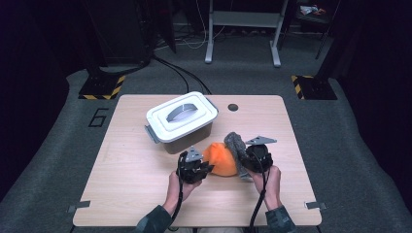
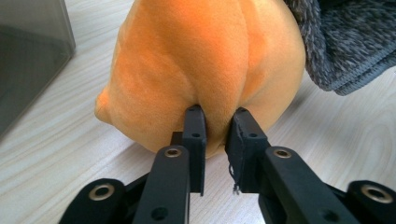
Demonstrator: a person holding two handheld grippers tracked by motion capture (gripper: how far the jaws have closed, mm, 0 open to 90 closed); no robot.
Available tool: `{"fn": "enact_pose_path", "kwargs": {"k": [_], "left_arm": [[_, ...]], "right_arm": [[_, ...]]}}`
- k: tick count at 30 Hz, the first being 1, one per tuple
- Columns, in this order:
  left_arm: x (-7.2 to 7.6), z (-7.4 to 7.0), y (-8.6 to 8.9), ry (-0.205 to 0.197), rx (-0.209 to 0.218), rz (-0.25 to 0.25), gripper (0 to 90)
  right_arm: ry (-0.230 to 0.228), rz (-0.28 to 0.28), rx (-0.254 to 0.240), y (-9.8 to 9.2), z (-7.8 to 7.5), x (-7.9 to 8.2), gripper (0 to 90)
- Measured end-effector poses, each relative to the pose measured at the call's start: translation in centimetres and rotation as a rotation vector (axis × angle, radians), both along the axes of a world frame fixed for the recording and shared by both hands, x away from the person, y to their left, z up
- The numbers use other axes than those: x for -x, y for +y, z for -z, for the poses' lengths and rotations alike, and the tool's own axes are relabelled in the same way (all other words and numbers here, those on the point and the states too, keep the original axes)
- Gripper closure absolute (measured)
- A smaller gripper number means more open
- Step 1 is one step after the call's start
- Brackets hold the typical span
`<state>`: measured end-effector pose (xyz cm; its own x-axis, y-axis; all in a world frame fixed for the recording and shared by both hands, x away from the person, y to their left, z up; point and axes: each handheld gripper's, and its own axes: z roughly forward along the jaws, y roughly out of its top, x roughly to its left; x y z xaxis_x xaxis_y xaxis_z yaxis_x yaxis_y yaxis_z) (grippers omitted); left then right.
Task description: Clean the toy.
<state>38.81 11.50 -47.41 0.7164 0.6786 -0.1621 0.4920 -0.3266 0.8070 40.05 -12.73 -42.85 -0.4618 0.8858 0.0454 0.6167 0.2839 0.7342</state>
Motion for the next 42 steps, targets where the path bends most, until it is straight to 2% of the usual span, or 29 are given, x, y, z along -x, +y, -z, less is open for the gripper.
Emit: {"fn": "enact_pose_path", "kwargs": {"k": [2, 4, 8, 9, 11, 12, 15, 19, 21, 23, 25, 26, 28, 32, 38, 39, 42], "left_arm": [[0.1, 0.1, 0.0, -0.009, -0.002, 0.001, 69.2], [0.3, 0.2, 0.0, -0.016, -0.026, 0.000, 64.5], [0.7, 0.9, -0.1, -0.058, -0.108, -0.015, 53.9], [0.7, 1.0, -0.2, -0.078, -0.142, -0.023, 51.7], [0.6, 1.1, -0.3, -0.106, -0.153, -0.028, 48.3], [0.7, 1.0, -0.5, -0.119, -0.157, -0.036, 47.8], [0.7, 0.9, -1.0, -0.154, -0.205, -0.016, 48.6], [0.4, 1.0, -1.2, -0.155, -0.206, 0.000, 57.9], [0.4, 1.1, -1.2, -0.152, -0.182, 0.010, 63.0], [0.3, 1.2, -1.0, -0.154, -0.183, 0.005, 69.2], [0.3, 1.2, -1.0, -0.146, -0.162, 0.000, 75.1], [0.3, 1.1, -0.9, -0.138, -0.162, 0.003, 77.6], [0.2, 1.0, -0.7, -0.112, -0.124, -0.007, 80.7], [0.1, 0.6, -0.5, -0.038, -0.057, -0.015, 81.8], [0.4, -0.4, -0.4, 0.008, -0.007, -0.014, 81.9], [0.5, -0.5, -0.5, 0.017, 0.014, -0.022, 81.9], [0.6, -0.8, -0.6, 0.039, 0.022, -0.026, 81.8]], "right_arm": [[0.002, 0.004, 0.002, -0.1, 0.0, -0.1, 75.1], [0.008, 0.009, 0.003, -0.1, 0.0, -0.1, 75.2], [0.005, 0.006, 0.004, -0.1, 0.1, -0.4, 75.2], [0.008, 0.012, 0.010, -0.1, 0.0, -0.4, 75.1], [0.009, 0.012, 0.012, -0.1, 0.1, -0.5, 75.1], [0.009, 0.010, 0.011, -0.1, 0.1, -0.6, 75.2], [0.013, 0.015, 0.015, -0.1, 0.1, -0.6, 75.2], [0.015, 0.019, 0.010, -0.1, 0.1, -0.6, 75.1], [0.014, 0.018, 0.005, -0.2, 0.1, -0.6, 75.1], [0.011, 0.023, 0.006, -0.3, 0.0, -0.5, 75.0], [0.004, 0.014, -0.003, -0.5, 0.0, -0.5, 75.0], [0.002, 0.015, -0.003, -0.5, -0.1, -0.5, 75.0], [-0.002, 0.011, -0.001, -0.7, -0.2, -0.4, 75.0], [-0.016, 0.022, -0.016, -0.9, -0.5, -0.1, 75.0], [-0.037, 0.030, -0.022, -1.1, -1.4, 0.5, 75.0], [-0.046, 0.025, -0.016, -1.2, -1.5, 0.5, 74.9], [-0.056, 0.028, -0.019, -1.1, -2.0, 0.7, 75.0]]}}
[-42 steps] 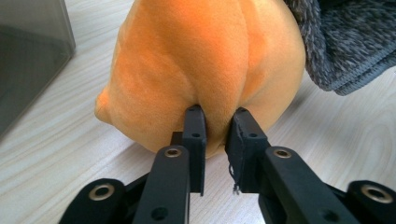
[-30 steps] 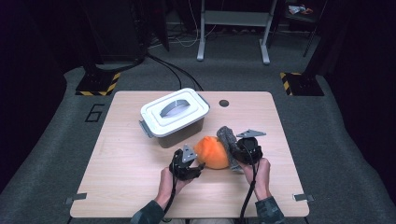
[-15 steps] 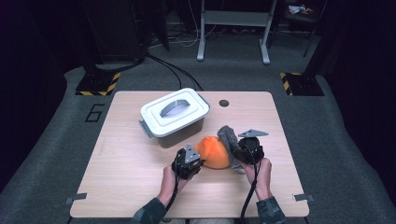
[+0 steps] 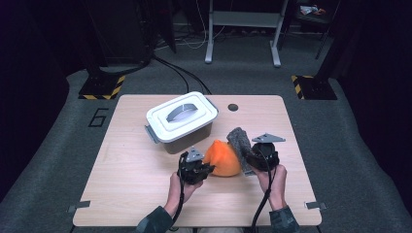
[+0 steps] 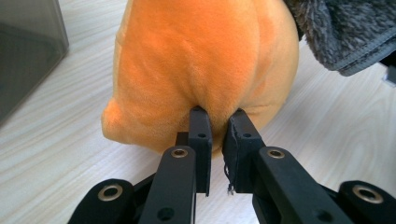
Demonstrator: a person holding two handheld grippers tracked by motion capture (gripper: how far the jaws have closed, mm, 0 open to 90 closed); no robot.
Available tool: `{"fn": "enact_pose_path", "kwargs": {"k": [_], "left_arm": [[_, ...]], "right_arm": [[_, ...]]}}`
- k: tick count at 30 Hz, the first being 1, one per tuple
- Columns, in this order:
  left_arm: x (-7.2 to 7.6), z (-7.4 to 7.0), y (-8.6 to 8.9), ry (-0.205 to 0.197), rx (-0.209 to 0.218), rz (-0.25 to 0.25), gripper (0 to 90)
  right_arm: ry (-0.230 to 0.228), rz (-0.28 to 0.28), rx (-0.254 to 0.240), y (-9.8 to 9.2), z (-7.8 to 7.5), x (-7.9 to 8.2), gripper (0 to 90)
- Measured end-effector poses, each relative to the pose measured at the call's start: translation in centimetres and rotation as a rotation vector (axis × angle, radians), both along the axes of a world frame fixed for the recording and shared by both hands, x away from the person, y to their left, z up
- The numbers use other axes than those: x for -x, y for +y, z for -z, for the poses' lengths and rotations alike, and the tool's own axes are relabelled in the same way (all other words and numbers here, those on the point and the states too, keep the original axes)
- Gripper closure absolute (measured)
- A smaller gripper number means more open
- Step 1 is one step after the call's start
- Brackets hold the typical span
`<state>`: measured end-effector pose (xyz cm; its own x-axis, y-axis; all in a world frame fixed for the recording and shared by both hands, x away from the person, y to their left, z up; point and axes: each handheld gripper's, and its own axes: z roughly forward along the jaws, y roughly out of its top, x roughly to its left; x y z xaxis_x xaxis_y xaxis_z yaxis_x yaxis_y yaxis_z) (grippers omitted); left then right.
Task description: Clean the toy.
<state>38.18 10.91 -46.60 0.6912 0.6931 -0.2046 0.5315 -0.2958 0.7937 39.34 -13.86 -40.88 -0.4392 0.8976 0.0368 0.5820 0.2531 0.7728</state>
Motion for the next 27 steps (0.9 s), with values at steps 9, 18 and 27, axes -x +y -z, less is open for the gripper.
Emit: {"fn": "enact_pose_path", "kwargs": {"k": [9, 18, 27], "left_arm": [[-0.4, 0.1, 0.1, -0.002, -0.017, -0.022, 81.6], [-0.4, 0.2, -0.2, -0.014, -0.034, -0.028, 81.5], [-0.5, 0.2, -0.3, -0.020, -0.045, -0.024, 81.5]], "right_arm": [[-0.002, -0.016, 0.006, 0.4, -0.1, 0.0, 74.9], [-0.023, -0.096, 0.021, 3.4, -1.3, 0.5, 74.9], [0.005, -0.108, 0.065, 4.8, -0.4, -0.1, 75.0]]}}
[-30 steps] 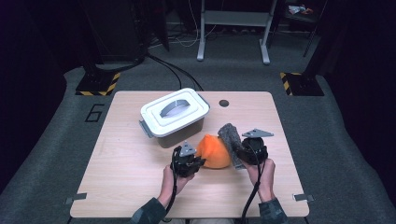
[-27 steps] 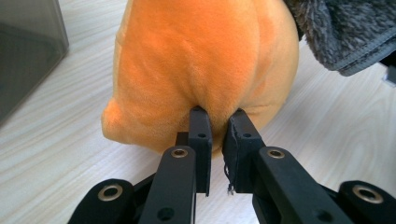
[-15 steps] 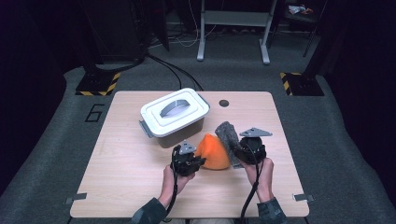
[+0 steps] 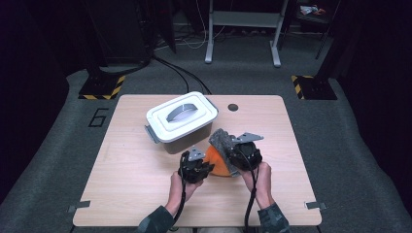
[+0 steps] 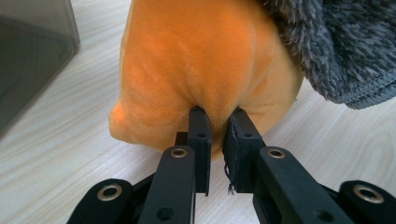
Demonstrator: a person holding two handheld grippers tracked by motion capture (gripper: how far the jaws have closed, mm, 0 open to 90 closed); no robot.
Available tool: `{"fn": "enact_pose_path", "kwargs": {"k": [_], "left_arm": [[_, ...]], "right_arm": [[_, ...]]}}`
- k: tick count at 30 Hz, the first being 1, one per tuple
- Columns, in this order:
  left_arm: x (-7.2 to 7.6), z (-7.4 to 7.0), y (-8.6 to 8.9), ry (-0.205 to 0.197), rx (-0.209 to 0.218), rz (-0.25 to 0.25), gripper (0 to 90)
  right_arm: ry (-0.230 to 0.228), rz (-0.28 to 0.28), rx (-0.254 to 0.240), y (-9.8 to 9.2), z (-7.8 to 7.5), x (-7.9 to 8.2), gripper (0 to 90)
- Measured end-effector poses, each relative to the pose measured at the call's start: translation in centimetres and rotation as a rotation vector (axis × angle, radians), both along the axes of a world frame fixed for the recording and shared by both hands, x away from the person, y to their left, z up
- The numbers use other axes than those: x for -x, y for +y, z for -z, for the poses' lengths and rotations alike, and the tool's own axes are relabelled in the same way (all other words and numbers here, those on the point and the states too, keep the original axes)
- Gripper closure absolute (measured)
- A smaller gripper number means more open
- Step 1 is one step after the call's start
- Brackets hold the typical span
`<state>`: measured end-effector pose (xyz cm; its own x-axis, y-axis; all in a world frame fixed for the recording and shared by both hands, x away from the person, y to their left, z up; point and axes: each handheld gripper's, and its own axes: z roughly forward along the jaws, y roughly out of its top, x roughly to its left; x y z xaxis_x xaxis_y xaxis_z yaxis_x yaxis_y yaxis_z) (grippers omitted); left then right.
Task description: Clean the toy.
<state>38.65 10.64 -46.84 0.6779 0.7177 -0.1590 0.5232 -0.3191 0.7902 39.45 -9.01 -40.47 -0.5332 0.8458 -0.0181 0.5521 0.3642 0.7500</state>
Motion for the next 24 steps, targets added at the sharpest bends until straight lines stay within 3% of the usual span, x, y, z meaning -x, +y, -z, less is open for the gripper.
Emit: {"fn": "enact_pose_path", "kwargs": {"k": [11, 24], "left_arm": [[-0.2, 0.3, 0.2, 0.008, 0.010, -0.005, 81.4], [-0.3, 0.4, 0.4, 0.009, 0.011, -0.007, 81.4]], "right_arm": [[0.043, 0.083, -0.027, -2.9, 1.5, -0.5, 74.9], [0.152, 0.181, -0.033, -6.2, 5.7, -2.2, 74.9]]}}
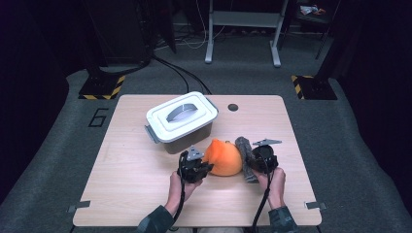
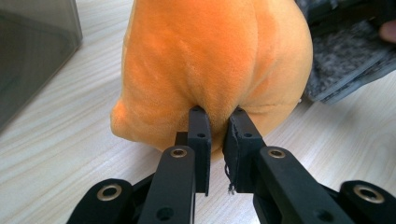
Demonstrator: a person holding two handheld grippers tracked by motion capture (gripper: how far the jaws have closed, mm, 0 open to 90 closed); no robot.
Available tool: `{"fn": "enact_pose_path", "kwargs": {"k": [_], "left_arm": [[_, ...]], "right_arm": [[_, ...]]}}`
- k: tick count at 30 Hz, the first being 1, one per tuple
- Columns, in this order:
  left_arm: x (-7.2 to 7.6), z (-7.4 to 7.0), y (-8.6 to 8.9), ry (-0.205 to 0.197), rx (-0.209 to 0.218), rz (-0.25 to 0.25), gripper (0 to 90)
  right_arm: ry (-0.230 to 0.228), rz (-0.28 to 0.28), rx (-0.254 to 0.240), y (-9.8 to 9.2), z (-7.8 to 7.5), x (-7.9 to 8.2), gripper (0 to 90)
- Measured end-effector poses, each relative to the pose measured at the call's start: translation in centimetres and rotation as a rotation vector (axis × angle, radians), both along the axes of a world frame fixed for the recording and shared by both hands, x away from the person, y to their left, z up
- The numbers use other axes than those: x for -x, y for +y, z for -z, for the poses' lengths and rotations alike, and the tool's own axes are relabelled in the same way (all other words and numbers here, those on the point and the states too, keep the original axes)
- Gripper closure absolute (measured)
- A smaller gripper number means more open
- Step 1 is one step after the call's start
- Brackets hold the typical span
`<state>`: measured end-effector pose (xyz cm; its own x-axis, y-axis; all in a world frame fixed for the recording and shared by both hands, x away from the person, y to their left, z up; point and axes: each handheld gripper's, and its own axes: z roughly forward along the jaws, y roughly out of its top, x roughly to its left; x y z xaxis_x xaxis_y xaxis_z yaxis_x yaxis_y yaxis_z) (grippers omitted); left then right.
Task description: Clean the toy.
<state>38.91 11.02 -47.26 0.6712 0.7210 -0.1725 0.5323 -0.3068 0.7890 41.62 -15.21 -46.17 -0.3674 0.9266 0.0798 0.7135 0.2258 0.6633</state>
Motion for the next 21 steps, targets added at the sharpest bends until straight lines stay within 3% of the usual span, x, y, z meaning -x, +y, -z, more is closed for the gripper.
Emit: {"fn": "enact_pose_path", "kwargs": {"k": [4, 7, 10, 16, 21], "left_arm": [[0.1, 0.0, -0.1, -0.001, 0.008, -0.007, 81.4], [0.1, 0.0, 0.0, -0.004, 0.000, -0.006, 81.4], [0.1, 0.0, 0.0, -0.004, -0.001, -0.006, 81.4], [0.1, -0.1, -0.1, -0.002, 0.003, -0.009, 81.3], [0.1, -0.1, -0.1, -0.001, -0.002, -0.004, 81.3]], "right_arm": [[0.033, 0.011, 0.000, -0.3, 0.6, -0.3, 74.8], [0.001, 0.019, 0.005, -0.4, -0.6, 0.2, 74.9], [-0.059, 0.001, 0.000, -0.2, -2.4, 0.9, 74.9], [-0.146, -0.110, -0.009, 2.6, -5.6, 2.4, 74.8], [-0.150, -0.180, 0.015, 5.2, -6.0, 2.5, 74.8]]}}
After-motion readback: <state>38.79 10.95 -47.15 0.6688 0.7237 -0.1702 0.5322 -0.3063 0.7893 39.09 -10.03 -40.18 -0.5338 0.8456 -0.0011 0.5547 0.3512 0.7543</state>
